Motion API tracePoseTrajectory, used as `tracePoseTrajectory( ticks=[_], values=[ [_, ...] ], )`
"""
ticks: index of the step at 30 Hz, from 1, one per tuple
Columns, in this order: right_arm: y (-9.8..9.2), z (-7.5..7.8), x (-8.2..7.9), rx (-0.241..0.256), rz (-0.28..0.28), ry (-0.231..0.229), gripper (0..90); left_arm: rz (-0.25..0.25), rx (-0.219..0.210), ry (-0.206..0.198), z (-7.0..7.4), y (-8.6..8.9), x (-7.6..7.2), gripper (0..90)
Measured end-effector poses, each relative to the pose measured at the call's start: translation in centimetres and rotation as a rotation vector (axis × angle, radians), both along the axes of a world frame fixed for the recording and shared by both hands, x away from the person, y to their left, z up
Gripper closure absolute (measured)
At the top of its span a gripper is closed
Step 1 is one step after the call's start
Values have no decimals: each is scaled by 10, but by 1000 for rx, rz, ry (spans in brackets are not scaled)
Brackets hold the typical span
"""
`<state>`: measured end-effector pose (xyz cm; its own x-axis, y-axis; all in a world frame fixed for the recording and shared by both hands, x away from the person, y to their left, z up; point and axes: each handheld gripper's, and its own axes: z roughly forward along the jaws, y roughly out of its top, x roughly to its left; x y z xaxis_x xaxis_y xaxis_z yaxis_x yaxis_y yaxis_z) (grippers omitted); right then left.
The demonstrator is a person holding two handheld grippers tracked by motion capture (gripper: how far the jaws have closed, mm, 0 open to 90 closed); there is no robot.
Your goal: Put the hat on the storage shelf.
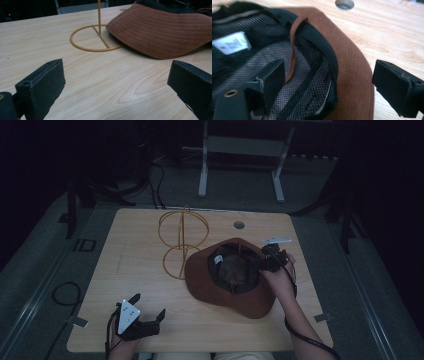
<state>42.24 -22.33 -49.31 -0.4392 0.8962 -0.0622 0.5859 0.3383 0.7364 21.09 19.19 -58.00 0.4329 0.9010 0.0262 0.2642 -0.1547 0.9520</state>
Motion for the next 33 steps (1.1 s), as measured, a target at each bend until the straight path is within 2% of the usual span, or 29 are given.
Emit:
tracePoseTrajectory(
  ticks=[6,9,10,12,14,16,18,19,22,23,24,25,27,28,29,30,31,32,33],
  values=[
    [8,-15,18,-31,-38,59,115,-7,10,7,0,-1,1,17],
    [12,-24,27,-68,-52,88,149,-9,15,8,0,-2,1,17],
    [13,-27,29,-66,-57,100,167,-8,14,9,0,-2,1,17],
    [15,-33,32,-101,-59,108,230,-9,11,11,0,-1,1,17],
    [18,-40,34,-126,-61,101,308,-8,12,14,-1,-1,1,17],
    [21,-44,32,-157,-63,85,335,-4,9,18,0,-1,1,17],
    [24,-46,30,-196,-74,49,414,4,6,20,0,-1,1,17],
    [28,-49,28,-243,-78,19,470,7,1,18,0,0,1,17],
    [29,-50,28,-254,-86,21,500,13,2,18,0,0,1,17],
    [30,-52,27,-264,-93,15,523,26,19,25,0,1,1,17],
    [28,-53,27,-289,-116,3,699,29,20,30,0,1,1,17],
    [28,-53,27,-289,-116,3,699,31,20,34,0,1,1,17],
    [24,-53,27,-278,-129,-2,801,38,2,37,0,3,2,17],
    [22,-53,26,-275,-129,-5,821,38,-8,37,0,3,2,17],
    [21,-52,26,-268,-131,-8,827,40,-14,41,0,4,2,17],
    [18,-49,25,-239,-133,-11,834,40,-21,42,0,5,2,17],
    [18,-49,25,-239,-133,-11,834,38,-29,49,0,5,3,17],
    [13,-42,24,-199,-143,-23,836,40,-28,54,0,5,3,17],
    [13,-42,24,-199,-143,-23,836,38,-27,61,0,5,3,17]
  ],
)
